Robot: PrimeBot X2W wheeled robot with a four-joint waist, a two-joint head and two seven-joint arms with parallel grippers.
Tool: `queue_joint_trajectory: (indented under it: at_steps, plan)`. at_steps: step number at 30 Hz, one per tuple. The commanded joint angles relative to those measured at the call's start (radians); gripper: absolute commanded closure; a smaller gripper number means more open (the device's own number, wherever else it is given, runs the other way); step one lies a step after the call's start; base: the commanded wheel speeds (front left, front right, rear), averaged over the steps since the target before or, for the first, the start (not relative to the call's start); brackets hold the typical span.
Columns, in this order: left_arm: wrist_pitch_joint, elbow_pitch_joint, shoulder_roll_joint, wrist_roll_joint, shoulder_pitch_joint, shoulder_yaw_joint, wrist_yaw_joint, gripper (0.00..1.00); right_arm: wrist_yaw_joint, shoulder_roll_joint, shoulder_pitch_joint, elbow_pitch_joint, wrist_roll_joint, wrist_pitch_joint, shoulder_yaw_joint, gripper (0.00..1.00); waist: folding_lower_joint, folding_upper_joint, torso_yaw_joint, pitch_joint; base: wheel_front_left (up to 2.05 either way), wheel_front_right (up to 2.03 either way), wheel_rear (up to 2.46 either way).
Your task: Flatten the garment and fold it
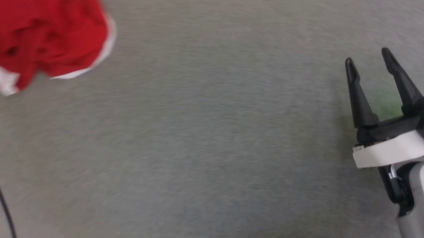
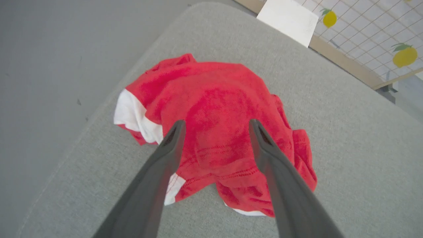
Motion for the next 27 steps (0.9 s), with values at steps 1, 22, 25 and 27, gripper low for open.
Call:
queue_joint_trajectory:
  at_steps: [1, 22, 25, 27]
  plan:
    - [0.049, 0.001, 0.021, -0.002, 0.022, 0.006, 0.030, 0.00, -0.002, 0.000, -0.017, -0.007, 0.014, -0.005, 0.003, 0.00, -0.0002, 0.0000, -0.170, 0.136, 0.00, 0.00, 0.00]
    - [-0.008, -0.231, 0.120, 0.121, 0.279, 0.055, 0.161, 1.00, -0.002, 0.000, 0.009, -0.004, 0.050, -0.006, 0.000, 0.00, -0.0002, 0.0000, -0.226, 0.038, 0.00, 0.00, 0.00]
    - [-0.245, -0.221, 0.125, 0.181, 0.251, 0.050, 0.132, 1.00, -0.002, 0.000, 0.021, 0.003, 0.046, -0.006, 0.000, 0.00, -0.0002, 0.0000, -0.212, -0.016, 0.00, 0.00, 0.00]
    - [-0.380, -0.200, 0.119, 0.203, 0.236, 0.037, 0.105, 1.00, -0.002, 0.000, 0.031, 0.010, 0.041, -0.006, -0.003, 0.00, -0.0002, 0.0000, -0.202, -0.060, 0.00, 0.00, 0.00]
